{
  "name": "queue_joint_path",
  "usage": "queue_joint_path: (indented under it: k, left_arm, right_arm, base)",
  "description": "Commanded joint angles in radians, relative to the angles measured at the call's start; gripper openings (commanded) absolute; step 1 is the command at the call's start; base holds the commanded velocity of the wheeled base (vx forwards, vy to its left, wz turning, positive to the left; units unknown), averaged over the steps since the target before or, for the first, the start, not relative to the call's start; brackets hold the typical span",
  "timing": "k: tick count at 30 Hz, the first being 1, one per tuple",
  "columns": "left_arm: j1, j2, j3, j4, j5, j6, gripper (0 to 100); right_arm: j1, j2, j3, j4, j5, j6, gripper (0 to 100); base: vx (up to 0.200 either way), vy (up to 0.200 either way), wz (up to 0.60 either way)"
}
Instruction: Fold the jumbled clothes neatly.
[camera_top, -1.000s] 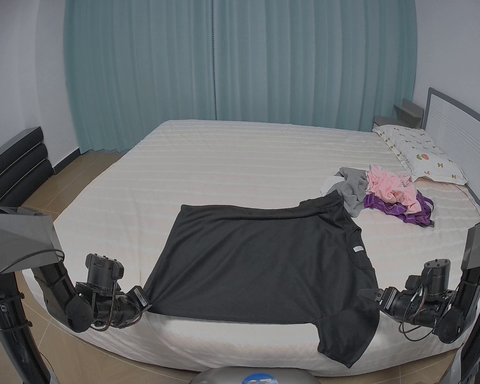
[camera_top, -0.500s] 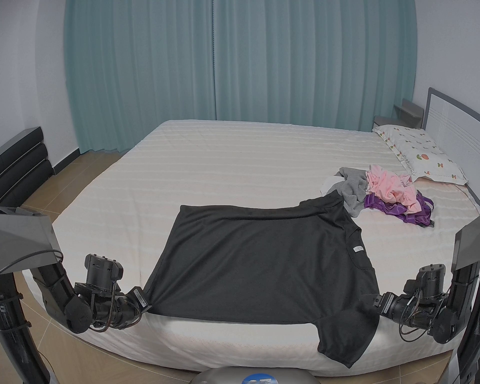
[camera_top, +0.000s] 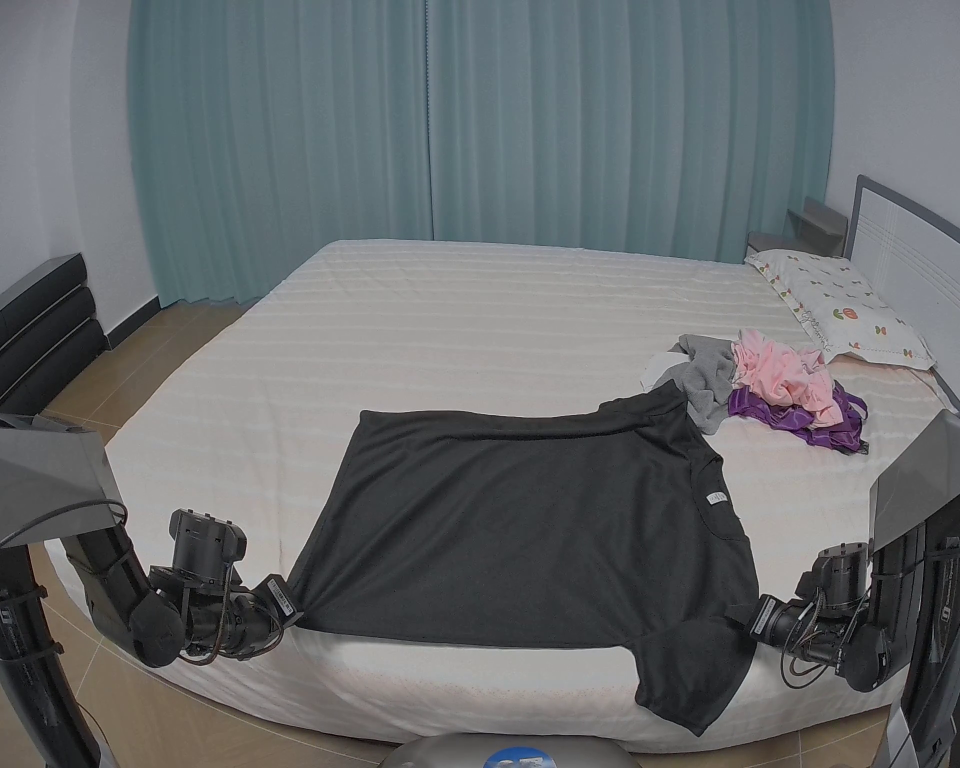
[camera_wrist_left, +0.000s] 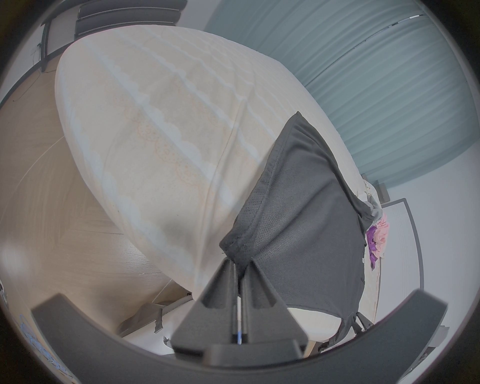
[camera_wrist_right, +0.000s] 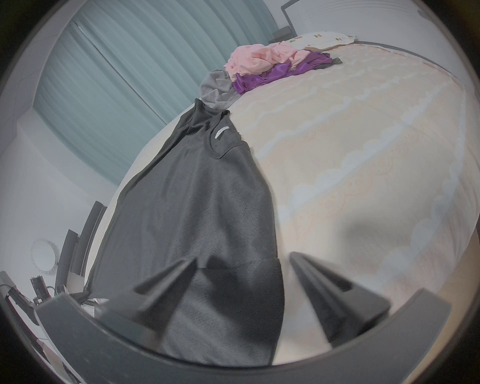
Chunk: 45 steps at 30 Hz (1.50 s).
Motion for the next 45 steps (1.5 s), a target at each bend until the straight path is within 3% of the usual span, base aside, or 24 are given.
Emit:
queue_joint_path:
  k: [1,5,11,21,22,30,34,39,45]
  left_arm:
    - [-0.001,0.001,0.0,-0.001,0.002,-0.001,0]
    - [-0.004,-0.004,0.008,-0.001,0.004,-0.001,0]
    - [-0.007,-0.002,0.009,-0.001,0.004,-0.001,0]
    - [-0.007,0.002,0.011,-0.002,0.002,-0.001,0]
    - [-0.007,0.001,0.011,-0.001,0.002,-0.002,0]
    - [-0.008,-0.001,0.012,-0.001,0.002,-0.002,0]
    - [-0.007,-0.005,0.012,-0.001,0.002,-0.002,0]
    - [-0.007,-0.007,0.012,-0.002,0.002,-0.002,0]
    - [-0.007,-0.008,0.014,-0.002,0.004,-0.002,0]
  right_arm:
    - [-0.014,-0.001,-0.01,-0.012,0.001,0.002,0]
    - [-0.032,-0.019,-0.032,-0.012,0.006,0.005,0]
    - [-0.037,-0.053,-0.086,-0.012,0.01,0.083,0]
    - [-0.041,-0.019,-0.112,-0.012,0.032,0.084,0]
    - [-0.046,-0.018,-0.113,-0.012,0.044,0.086,100]
    - [-0.103,-0.079,-0.084,-0.012,0.116,0.072,100]
    - [-0.153,-0.131,-0.05,-0.012,0.179,0.028,100]
    - [-0.18,-0.168,0.04,-0.009,0.277,-0.09,100]
    - [-0.187,-0.161,0.04,0.111,0.32,-0.14,100]
  base:
    - [0.0,0.0,0.0]
    - [0.0,0.0,0.0]
    - [0.0,0.0,0.0]
    - [0.0,0.0,0.0]
    - [0.0,0.0,0.0]
    - [0.0,0.0,0.0]
    - [0.0,0.0,0.0]
    - [0.0,0.0,0.0]
    - [0.0,0.0,0.0]
